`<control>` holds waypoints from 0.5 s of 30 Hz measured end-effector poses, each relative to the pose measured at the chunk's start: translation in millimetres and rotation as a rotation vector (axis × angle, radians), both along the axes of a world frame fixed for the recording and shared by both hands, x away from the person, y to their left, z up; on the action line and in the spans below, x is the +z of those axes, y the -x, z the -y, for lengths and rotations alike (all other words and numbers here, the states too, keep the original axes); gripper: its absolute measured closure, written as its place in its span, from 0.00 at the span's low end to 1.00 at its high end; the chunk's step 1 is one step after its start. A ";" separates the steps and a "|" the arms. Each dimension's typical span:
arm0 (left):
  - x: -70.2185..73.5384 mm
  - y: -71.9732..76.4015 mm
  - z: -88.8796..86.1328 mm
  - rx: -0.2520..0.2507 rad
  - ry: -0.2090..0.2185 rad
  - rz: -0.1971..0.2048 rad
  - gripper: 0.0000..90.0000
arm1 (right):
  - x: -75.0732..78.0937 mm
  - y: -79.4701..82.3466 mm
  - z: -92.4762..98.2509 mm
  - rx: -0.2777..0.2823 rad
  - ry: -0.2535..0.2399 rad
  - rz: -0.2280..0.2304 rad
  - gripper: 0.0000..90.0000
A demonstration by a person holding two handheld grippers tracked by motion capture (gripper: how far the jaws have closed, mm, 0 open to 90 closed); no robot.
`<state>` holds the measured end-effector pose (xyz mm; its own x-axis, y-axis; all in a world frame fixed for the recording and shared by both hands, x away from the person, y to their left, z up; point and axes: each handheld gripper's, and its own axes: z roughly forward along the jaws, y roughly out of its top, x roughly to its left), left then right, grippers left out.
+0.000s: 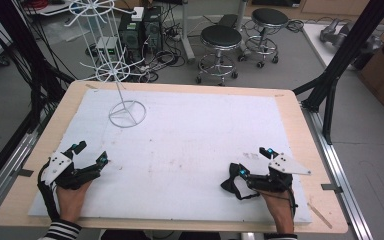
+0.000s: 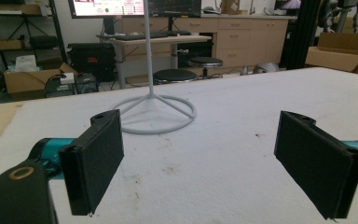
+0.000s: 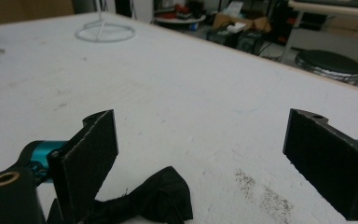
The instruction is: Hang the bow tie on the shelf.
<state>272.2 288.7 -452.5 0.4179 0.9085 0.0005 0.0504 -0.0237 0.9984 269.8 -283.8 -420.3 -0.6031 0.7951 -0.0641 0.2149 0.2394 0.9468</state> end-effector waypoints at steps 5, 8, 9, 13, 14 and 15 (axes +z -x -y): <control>0.0 0.0 0.1 0.000 0.001 0.000 0.18 | 8.8 -7.5 -0.3 0.044 0.090 -0.098 0.10; 0.0 0.0 0.1 0.001 0.001 0.000 0.18 | 9.1 -10.1 -1.4 0.057 0.130 -0.142 0.10; 0.0 -0.1 0.1 0.001 0.001 0.000 0.18 | 9.1 -10.1 -1.4 0.057 0.130 -0.142 0.10; 0.0 -0.1 0.1 0.001 0.001 0.000 0.18 | 8.2 -14.0 -2.4 0.068 0.178 -0.211 0.17; 0.0 -0.1 0.1 0.001 0.001 0.000 0.18 | 8.4 -15.0 -2.3 0.090 0.198 -0.227 0.19; 0.0 0.0 0.1 0.001 0.001 0.000 0.18 | 8.8 -15.7 -3.6 0.096 0.223 -0.246 0.19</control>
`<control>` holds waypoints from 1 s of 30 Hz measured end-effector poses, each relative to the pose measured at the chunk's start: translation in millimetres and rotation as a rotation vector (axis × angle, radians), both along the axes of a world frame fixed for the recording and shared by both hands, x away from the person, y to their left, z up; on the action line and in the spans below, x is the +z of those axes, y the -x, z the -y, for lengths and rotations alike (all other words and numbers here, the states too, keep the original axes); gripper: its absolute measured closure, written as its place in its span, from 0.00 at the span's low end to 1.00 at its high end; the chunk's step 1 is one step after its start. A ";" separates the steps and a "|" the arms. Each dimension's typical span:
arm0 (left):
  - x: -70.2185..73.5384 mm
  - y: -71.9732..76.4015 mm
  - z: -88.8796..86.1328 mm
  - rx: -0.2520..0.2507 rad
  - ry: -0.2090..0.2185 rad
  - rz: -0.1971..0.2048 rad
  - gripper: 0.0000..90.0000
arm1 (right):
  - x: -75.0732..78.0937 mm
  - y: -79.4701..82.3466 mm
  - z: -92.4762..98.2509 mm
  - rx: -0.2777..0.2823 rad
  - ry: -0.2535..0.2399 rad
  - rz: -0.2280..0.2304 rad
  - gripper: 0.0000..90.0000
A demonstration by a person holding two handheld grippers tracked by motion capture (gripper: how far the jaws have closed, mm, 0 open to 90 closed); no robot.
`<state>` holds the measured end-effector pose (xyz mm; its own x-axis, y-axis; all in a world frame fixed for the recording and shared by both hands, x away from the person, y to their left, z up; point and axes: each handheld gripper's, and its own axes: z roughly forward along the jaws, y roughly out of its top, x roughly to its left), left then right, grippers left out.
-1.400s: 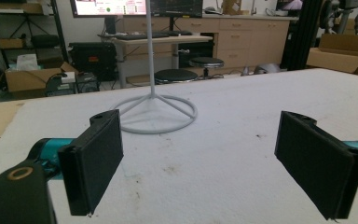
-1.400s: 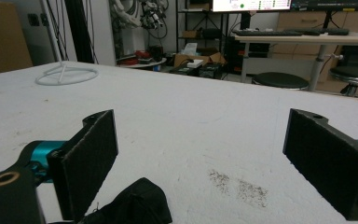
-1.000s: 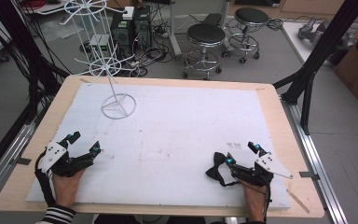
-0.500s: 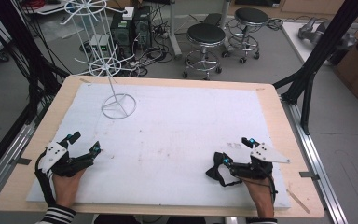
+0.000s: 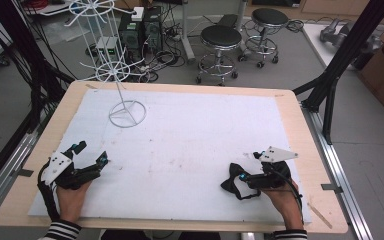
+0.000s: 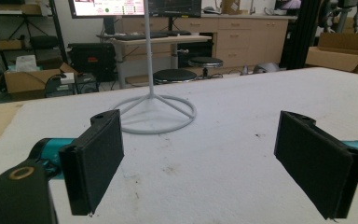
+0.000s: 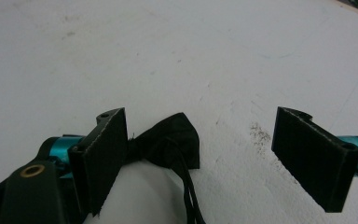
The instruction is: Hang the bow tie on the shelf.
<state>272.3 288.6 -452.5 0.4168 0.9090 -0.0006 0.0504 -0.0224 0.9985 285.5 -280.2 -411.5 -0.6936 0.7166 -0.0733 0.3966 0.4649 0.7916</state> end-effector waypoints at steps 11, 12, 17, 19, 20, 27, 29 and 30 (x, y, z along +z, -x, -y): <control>-0.1 -0.1 -0.1 -0.001 0.001 0.000 0.18 | 0.6 -5.0 -8.0 0.062 0.115 -0.106 0.35; -0.1 -0.1 0.0 -0.001 0.002 0.001 0.18 | 0.2 -5.1 -8.7 0.068 0.124 -0.111 0.36; -0.1 -0.1 -0.1 -0.001 0.002 0.000 0.18 | -2.1 -7.7 -9.8 0.093 0.141 -0.164 0.40; -0.1 -0.1 -0.1 -0.001 0.002 0.000 0.18 | -3.4 -8.0 -11.9 0.102 0.171 -0.180 0.42; -0.1 -0.1 -0.1 -0.001 0.002 0.001 0.18 | -4.4 -9.0 -13.2 0.108 0.187 -0.191 0.47; 0.0 -0.1 -0.2 -0.002 0.003 0.000 0.18 | -5.5 -9.0 -16.1 0.100 0.235 -0.197 0.62; 0.0 -0.1 -0.2 -0.002 0.003 0.000 0.18 | -6.0 -9.4 -16.2 0.096 0.239 -0.204 0.64; 0.0 -0.1 -0.3 -0.002 0.003 -0.002 0.18 | -6.6 -9.6 -16.7 0.093 0.257 -0.204 0.66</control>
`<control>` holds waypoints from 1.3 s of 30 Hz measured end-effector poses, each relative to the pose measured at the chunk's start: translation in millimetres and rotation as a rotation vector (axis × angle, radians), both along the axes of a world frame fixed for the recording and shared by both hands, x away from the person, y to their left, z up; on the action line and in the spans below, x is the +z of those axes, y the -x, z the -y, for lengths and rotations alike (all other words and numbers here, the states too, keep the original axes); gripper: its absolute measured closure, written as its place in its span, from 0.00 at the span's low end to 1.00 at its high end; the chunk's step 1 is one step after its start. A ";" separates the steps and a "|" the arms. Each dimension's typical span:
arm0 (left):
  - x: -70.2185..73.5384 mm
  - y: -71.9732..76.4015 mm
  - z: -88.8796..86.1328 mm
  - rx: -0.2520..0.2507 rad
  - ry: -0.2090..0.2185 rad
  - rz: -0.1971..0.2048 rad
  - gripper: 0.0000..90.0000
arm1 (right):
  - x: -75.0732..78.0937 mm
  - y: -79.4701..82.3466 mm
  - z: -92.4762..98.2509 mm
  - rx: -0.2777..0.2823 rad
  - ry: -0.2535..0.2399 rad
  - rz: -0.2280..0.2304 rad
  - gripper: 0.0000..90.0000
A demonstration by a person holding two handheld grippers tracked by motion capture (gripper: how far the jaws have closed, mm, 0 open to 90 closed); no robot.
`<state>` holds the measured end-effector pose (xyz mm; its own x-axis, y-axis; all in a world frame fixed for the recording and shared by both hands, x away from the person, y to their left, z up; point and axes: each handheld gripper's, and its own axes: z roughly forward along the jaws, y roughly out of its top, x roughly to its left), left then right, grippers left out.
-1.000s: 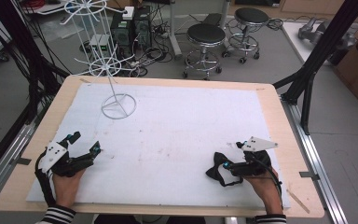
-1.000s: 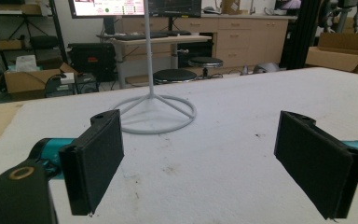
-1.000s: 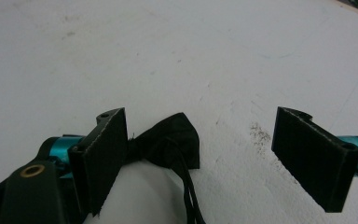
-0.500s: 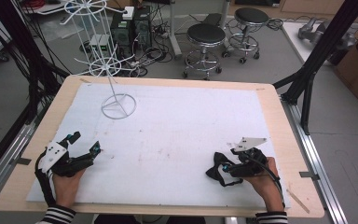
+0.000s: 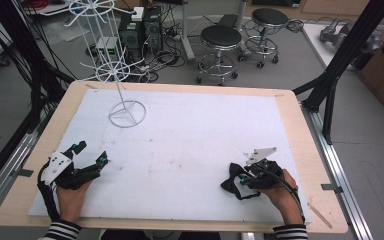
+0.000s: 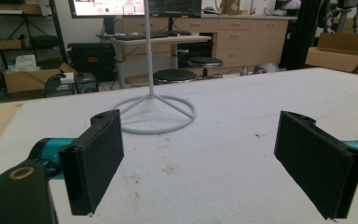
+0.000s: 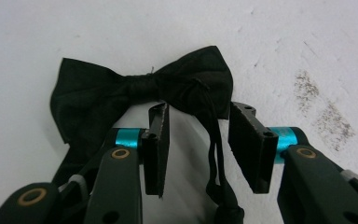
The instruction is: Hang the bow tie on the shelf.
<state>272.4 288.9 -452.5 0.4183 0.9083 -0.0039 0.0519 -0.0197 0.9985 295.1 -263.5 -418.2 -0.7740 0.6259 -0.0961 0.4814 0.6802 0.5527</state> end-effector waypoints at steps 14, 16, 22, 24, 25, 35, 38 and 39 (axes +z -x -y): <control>0.0 -0.1 -0.1 0.000 0.002 0.000 0.18 | -2.7 2.1 -7.0 0.030 0.050 0.017 0.92; 0.0 -0.1 -0.1 0.000 0.002 0.000 0.18 | -2.1 3.1 -7.5 0.034 0.057 0.026 0.96; 0.0 -0.1 -0.1 -0.001 0.002 0.000 0.18 | -3.9 4.3 -8.8 0.011 0.050 0.031 0.96; 0.0 -0.1 -0.1 0.000 0.001 0.000 0.18 | -4.6 5.0 -8.3 0.001 0.029 0.037 0.96; 0.0 -0.1 -0.1 0.000 0.002 0.000 0.18 | -4.6 5.0 -8.3 0.001 0.029 0.037 0.96; 0.0 0.0 0.0 0.000 0.001 0.000 0.18 | -2.5 7.4 -1.2 -0.027 -0.115 0.094 0.96; 0.0 0.0 0.0 -0.001 -0.001 0.001 0.18 | -0.5 9.2 0.9 -0.036 -0.162 0.122 0.96; 0.0 -0.1 -0.1 -0.002 -0.001 0.001 0.18 | 0.1 9.9 1.6 -0.037 -0.180 0.136 0.96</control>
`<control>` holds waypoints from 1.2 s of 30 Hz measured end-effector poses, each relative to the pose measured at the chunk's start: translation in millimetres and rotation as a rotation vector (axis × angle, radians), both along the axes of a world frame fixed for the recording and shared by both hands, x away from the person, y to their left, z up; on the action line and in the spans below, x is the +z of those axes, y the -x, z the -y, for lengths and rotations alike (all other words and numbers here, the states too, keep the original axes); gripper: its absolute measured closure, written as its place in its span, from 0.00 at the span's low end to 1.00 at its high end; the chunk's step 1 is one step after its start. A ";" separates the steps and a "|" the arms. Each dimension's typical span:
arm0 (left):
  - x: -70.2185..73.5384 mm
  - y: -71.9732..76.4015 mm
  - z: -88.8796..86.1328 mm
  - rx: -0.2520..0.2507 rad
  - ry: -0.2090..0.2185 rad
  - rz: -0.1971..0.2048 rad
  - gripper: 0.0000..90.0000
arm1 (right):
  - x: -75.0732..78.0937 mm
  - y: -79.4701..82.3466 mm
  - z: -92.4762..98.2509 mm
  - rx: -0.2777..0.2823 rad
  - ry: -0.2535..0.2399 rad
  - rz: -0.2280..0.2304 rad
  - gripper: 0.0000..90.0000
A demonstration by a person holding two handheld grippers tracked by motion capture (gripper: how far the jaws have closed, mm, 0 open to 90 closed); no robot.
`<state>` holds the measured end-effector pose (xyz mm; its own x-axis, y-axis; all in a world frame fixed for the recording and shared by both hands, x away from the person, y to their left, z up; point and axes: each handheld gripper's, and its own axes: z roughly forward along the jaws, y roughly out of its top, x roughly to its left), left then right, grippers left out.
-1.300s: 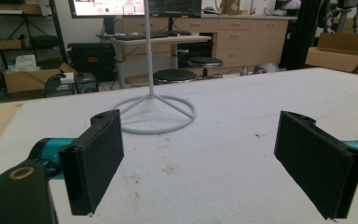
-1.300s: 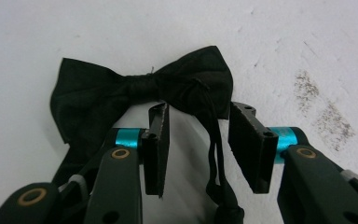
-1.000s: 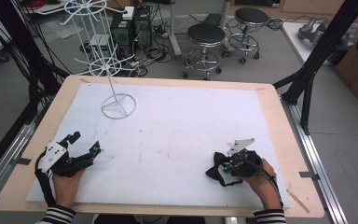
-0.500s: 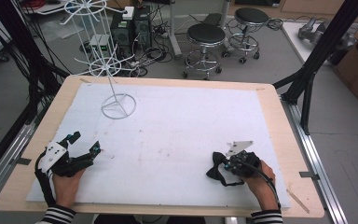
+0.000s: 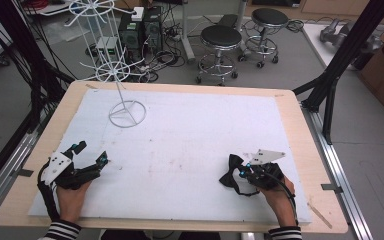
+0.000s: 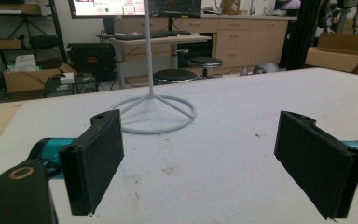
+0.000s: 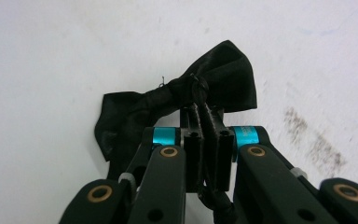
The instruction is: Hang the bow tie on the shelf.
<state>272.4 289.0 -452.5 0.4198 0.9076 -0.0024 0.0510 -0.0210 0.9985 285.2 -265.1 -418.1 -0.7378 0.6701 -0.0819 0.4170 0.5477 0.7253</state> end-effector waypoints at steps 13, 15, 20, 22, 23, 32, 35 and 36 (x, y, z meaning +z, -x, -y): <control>0.0 0.1 0.1 0.001 -0.001 0.000 0.18 | 6.5 9.2 5.2 -0.043 -0.237 0.201 0.96; 0.0 0.1 0.1 0.001 -0.001 0.000 0.18 | 7.6 9.9 5.7 -0.049 -0.280 0.221 0.96; 0.0 0.1 0.1 0.001 -0.001 0.000 0.18 | 11.1 10.2 5.3 -0.062 -0.378 0.251 0.96; -0.1 0.1 0.2 0.001 0.001 0.000 0.18 | 13.5 8.0 3.5 -0.061 -0.414 0.264 0.96; -0.1 0.1 0.2 0.002 0.001 0.001 0.18 | 13.5 8.0 3.5 -0.061 -0.414 0.264 0.96; -0.1 0.1 0.1 0.003 0.003 -0.001 0.18 | 22.1 -1.9 -14.0 -0.037 -0.474 0.276 0.96; 0.0 0.1 0.1 0.002 0.003 -0.001 0.18 | 25.4 -6.1 -21.1 -0.025 -0.500 0.279 0.96; 0.0 0.1 0.1 0.003 0.003 -0.001 0.18 | 26.6 -8.4 -23.3 -0.023 -0.506 0.284 0.96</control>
